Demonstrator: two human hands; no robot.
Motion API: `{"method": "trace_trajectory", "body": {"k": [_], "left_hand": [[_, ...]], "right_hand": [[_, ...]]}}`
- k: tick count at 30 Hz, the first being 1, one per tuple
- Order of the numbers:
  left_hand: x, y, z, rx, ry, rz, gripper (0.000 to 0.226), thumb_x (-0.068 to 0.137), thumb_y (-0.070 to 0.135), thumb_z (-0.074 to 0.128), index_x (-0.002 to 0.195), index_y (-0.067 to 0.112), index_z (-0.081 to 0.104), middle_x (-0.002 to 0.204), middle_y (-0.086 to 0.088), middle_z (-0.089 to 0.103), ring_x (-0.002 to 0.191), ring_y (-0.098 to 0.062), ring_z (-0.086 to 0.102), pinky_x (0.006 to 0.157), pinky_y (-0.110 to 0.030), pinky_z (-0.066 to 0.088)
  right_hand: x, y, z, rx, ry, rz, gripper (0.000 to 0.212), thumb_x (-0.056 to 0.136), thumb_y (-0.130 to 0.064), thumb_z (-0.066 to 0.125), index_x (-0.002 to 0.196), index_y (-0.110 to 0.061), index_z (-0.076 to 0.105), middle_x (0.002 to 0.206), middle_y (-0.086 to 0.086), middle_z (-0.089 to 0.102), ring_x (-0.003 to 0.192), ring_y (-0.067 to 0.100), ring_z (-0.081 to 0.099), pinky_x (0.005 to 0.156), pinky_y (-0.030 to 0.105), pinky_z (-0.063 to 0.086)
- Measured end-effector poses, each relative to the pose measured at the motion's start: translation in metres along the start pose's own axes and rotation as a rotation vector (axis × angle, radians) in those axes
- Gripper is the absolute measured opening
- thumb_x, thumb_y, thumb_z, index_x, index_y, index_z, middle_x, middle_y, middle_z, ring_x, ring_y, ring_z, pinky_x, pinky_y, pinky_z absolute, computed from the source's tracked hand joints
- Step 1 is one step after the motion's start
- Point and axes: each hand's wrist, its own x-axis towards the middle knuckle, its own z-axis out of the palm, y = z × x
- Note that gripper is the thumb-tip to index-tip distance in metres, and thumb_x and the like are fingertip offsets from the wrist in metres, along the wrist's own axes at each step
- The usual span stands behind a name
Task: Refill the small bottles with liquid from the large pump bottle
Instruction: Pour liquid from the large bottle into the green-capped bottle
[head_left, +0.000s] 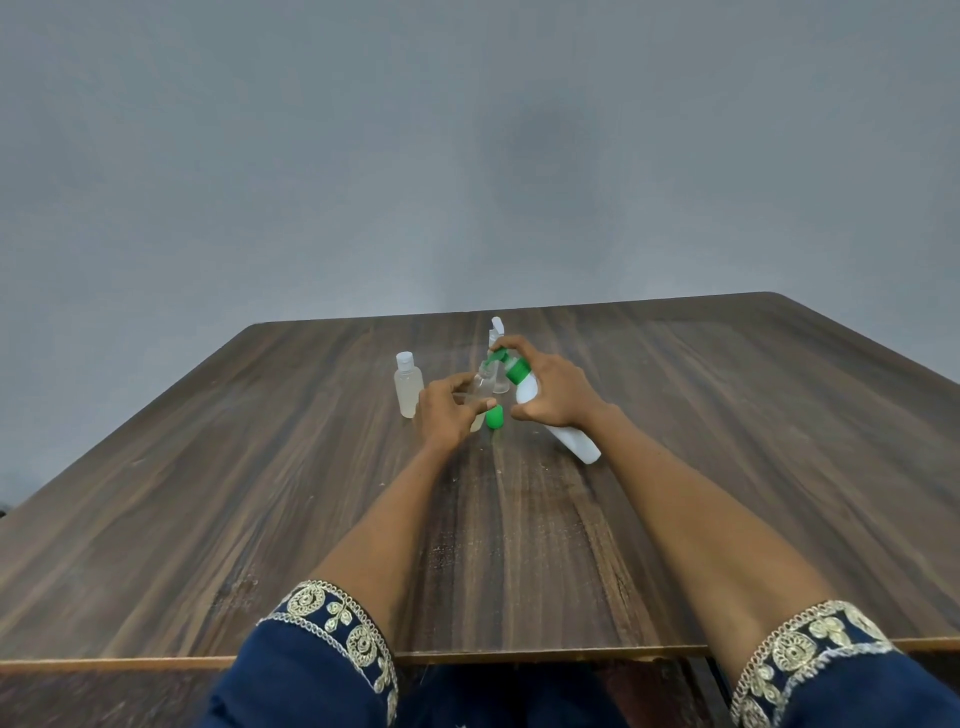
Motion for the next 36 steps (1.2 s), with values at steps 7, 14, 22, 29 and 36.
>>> {"method": "trace_trajectory", "body": {"k": [7,14,22,29,36], "left_hand": [[-0.0001,-0.0001,0.001,0.04,-0.011,-0.004,0.054,0.069,0.031,0.081,0.118,0.014,0.064,0.113,-0.005,0.068,0.098,-0.018,0.064,0.084,-0.038,0.053],[-0.0008,0.0028,-0.0014,0.024,0.006,-0.003,0.053,0.069,0.03,0.08,0.117,0.014,0.065,0.111,-0.006,0.069,0.097,-0.019,0.064,0.084,-0.039,0.053],[-0.0026,0.0016,-0.0015,0.033,-0.014,0.0,0.051,0.07,0.029,0.08,0.116,0.014,0.065,0.111,-0.006,0.069,0.096,-0.018,0.063,0.084,-0.038,0.053],[-0.001,0.0018,-0.0016,0.002,-0.015,0.003,0.053,0.07,0.031,0.08,0.117,0.013,0.065,0.113,-0.005,0.068,0.099,-0.018,0.063,0.085,-0.036,0.052],[-0.0008,-0.0007,-0.0014,0.02,-0.02,-0.006,0.052,0.069,0.031,0.08,0.115,0.014,0.066,0.112,-0.006,0.069,0.097,-0.019,0.063,0.084,-0.038,0.053]], "right_hand": [[-0.0015,-0.002,0.0003,0.014,-0.016,0.026,0.067,0.058,-0.031,0.059,0.123,-0.028,0.046,0.059,-0.01,0.041,0.052,0.008,0.042,0.049,0.021,0.03],[-0.0038,-0.0034,-0.0039,-0.013,0.003,0.008,0.07,0.066,-0.023,0.07,0.132,-0.027,0.045,0.058,-0.016,0.038,0.051,0.005,0.041,0.049,0.018,0.025],[-0.0019,-0.002,0.0005,0.015,-0.002,0.014,0.065,0.058,-0.031,0.058,0.122,-0.027,0.047,0.06,-0.009,0.044,0.051,0.009,0.041,0.048,0.021,0.03],[-0.0005,0.0006,-0.0005,0.021,-0.005,-0.004,0.069,0.064,-0.028,0.066,0.129,-0.025,0.044,0.067,-0.009,0.048,0.054,0.008,0.044,0.049,0.018,0.03],[-0.0004,0.0015,0.0009,0.02,-0.006,-0.013,0.065,0.064,-0.023,0.069,0.125,-0.025,0.047,0.067,-0.003,0.051,0.053,0.009,0.042,0.049,0.02,0.032]]}}
